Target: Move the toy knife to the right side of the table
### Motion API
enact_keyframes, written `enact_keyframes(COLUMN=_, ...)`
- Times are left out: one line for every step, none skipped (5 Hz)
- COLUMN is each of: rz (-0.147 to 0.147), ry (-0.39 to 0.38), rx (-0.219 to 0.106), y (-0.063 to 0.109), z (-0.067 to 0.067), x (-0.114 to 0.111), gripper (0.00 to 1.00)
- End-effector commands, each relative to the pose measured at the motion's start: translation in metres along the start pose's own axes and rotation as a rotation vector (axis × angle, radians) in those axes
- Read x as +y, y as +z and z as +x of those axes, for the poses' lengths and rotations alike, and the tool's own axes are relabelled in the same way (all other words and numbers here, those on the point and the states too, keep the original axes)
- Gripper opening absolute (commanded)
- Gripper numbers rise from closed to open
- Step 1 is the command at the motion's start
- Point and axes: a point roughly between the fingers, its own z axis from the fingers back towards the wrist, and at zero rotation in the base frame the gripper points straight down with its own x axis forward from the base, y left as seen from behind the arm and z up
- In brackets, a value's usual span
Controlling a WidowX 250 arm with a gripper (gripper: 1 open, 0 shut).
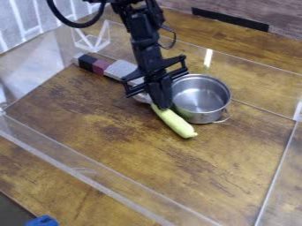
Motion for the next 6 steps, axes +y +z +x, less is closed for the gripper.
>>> enact_keyframes(rz=-0.044, ry=-0.029, rx=-0.041, y=0.014, z=-0.016, x=-0.016, gripper=1.0)
enact_keyframes(rz=-0.047, ry=-0.027, rx=-0.045, y=0.014, z=-0.03, x=-0.018, gripper=1.0)
enact_keyframes(rz=-0.05, ry=0.02, rx=-0.051, y=0.013, z=-0.022, x=-0.007, gripper=1.0)
enact_keyframes(rz=-0.056, ry=0.058, rx=-0.054, y=0.015, z=-0.012, x=0.005, gripper=0.0)
enact_keyframes(rz=-0.061, ry=0.004, rx=-0.09, y=0.027, z=-0.024, x=-0.001, gripper=0.0)
enact_keyframes(rz=-0.083, ry=0.002, rx=-0.137, y=0.032, z=-0.047, x=-0.016, gripper=0.0)
